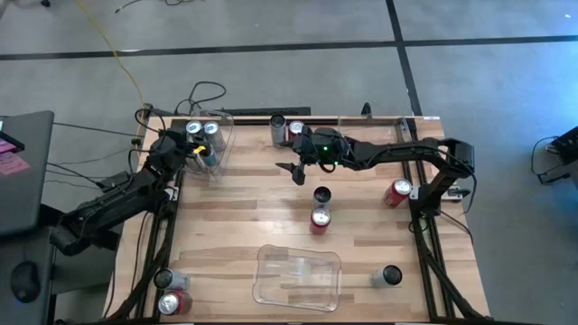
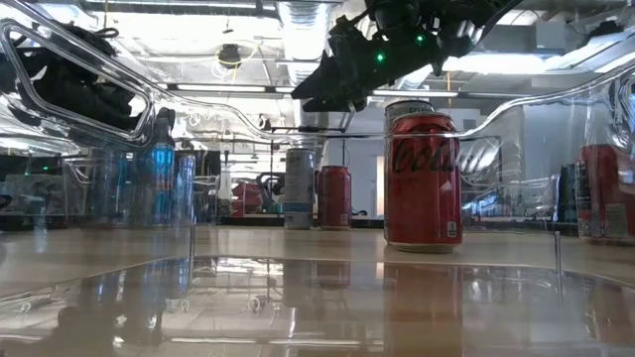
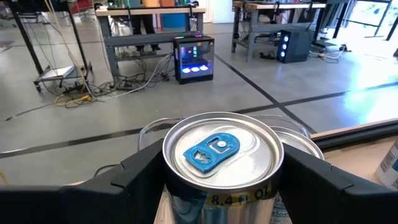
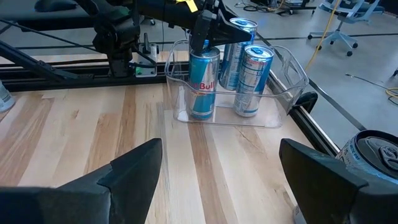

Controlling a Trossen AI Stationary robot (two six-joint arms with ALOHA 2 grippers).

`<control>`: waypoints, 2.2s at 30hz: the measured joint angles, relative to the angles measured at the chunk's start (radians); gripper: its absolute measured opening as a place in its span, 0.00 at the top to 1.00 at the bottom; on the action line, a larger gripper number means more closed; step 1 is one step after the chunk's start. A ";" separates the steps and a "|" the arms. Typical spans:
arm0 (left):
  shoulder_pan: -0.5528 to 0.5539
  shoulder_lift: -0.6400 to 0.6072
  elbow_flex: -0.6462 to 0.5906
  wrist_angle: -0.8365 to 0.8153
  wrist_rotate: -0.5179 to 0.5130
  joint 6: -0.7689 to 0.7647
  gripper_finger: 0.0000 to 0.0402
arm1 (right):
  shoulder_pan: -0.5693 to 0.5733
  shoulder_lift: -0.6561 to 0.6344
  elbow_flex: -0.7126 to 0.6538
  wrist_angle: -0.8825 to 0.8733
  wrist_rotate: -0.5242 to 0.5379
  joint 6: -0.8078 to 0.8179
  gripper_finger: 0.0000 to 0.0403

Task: Sort soda cans
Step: Put the blue soda can into the top left transparent bin, then put the red soda can into the top right transparent bin

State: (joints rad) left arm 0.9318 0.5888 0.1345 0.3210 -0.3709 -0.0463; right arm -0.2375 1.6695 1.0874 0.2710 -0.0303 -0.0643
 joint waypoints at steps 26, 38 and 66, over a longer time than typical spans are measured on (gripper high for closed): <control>0.000 -0.001 0.002 -0.042 0.003 0.012 0.17 | 0.000 0.000 0.000 -0.002 0.000 0.003 0.15; 0.000 -0.001 0.024 -0.057 -0.007 0.050 0.17 | 0.000 0.000 0.000 -0.001 0.000 0.004 0.15; -0.108 -0.148 0.197 -0.256 0.389 0.062 0.17 | -0.153 -0.265 0.000 -0.397 0.151 0.158 0.15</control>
State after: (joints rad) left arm 0.8241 0.4408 0.3317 0.0647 0.0176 0.0152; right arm -0.3908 1.4041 1.0870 -0.1256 0.1202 0.0942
